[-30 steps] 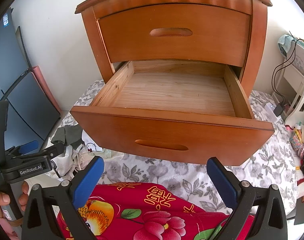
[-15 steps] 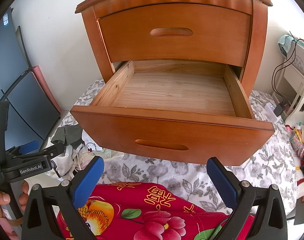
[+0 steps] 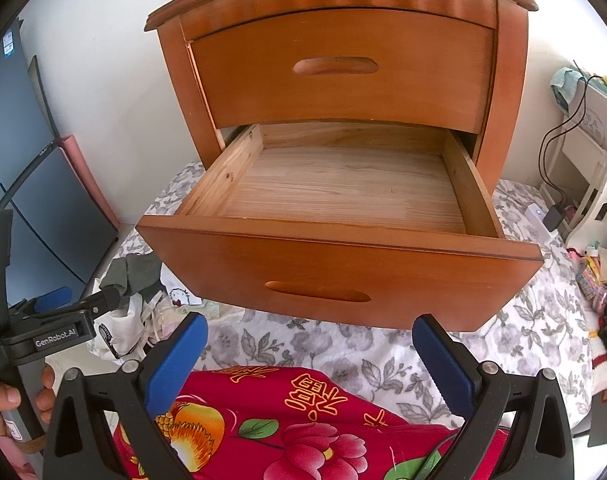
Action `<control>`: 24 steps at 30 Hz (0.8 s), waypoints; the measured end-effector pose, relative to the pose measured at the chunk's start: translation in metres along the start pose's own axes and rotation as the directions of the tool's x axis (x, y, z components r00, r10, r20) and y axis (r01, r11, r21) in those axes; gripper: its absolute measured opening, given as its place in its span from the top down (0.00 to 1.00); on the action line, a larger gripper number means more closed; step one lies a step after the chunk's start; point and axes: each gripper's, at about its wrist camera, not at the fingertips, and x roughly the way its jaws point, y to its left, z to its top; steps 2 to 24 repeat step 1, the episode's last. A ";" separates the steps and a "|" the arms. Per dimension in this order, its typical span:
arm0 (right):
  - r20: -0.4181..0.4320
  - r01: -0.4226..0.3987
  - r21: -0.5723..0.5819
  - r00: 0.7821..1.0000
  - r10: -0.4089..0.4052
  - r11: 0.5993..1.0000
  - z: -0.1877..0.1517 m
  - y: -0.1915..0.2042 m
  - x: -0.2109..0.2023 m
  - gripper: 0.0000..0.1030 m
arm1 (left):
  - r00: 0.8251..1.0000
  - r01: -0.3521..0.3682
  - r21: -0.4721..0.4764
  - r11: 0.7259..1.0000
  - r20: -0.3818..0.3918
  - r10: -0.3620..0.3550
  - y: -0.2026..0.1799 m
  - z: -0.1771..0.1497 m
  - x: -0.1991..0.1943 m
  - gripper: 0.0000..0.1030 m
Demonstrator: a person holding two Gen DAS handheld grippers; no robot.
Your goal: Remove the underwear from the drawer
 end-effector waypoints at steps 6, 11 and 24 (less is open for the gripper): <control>-0.001 0.000 0.000 1.000 0.000 1.000 0.000 0.000 0.000 0.00 | 1.000 0.008 0.001 1.000 0.000 -0.008 0.000 0.000 0.000 0.03; -0.001 0.000 0.000 1.000 0.000 1.000 0.000 0.000 0.000 0.00 | 1.000 0.008 0.001 1.000 0.000 -0.008 0.000 0.000 0.000 0.03; -0.001 0.000 0.000 1.000 0.000 1.000 0.000 0.000 0.000 0.00 | 1.000 0.008 0.001 1.000 0.000 -0.008 0.000 0.000 0.000 0.03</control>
